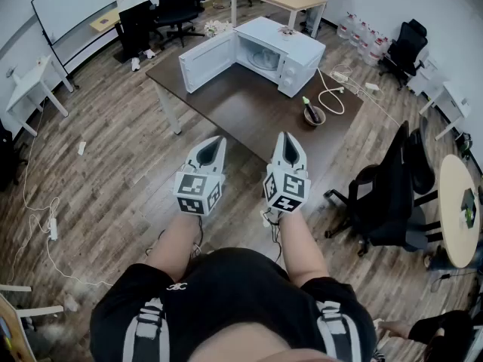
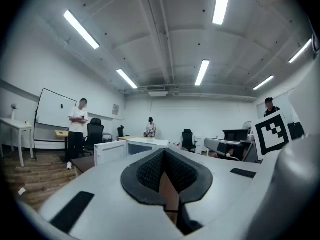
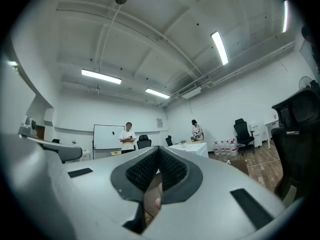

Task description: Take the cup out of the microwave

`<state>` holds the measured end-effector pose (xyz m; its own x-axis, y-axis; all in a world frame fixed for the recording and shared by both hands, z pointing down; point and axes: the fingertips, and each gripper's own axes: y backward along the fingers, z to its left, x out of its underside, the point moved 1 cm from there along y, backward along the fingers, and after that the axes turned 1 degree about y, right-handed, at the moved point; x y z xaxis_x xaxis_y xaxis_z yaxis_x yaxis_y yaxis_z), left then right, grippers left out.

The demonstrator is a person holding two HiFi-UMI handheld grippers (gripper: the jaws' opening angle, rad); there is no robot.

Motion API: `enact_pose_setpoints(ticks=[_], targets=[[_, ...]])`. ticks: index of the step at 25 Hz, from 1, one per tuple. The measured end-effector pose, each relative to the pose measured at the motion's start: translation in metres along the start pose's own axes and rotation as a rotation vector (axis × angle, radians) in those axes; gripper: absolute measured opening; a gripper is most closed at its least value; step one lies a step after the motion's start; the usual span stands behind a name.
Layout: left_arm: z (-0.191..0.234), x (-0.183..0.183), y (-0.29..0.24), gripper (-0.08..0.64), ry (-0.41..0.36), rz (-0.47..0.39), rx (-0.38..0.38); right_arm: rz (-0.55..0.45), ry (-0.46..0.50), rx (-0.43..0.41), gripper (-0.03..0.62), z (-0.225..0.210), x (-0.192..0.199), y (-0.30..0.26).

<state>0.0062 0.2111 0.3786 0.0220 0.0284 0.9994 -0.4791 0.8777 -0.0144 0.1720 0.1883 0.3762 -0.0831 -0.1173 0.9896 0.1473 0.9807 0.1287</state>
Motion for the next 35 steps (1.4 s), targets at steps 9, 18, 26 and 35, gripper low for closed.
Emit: enact_pose_setpoints(ticks=[9,18,26,35], targets=[[0.004,0.001,0.004,-0.006,-0.002,0.0,0.004,-0.002,-0.03,0.001,0.0,0.005,0.002,0.003],[0.026,0.004,0.025,-0.006,0.003,-0.012,0.034,0.005,0.003,0.008,0.002,0.044,0.007,0.009],[0.065,0.014,0.05,-0.006,-0.006,0.001,0.08,-0.011,0.05,0.062,0.0,0.094,0.015,0.017],[0.096,0.024,0.039,-0.006,-0.01,0.008,0.101,0.008,0.003,0.086,0.002,0.101,0.03,-0.015]])
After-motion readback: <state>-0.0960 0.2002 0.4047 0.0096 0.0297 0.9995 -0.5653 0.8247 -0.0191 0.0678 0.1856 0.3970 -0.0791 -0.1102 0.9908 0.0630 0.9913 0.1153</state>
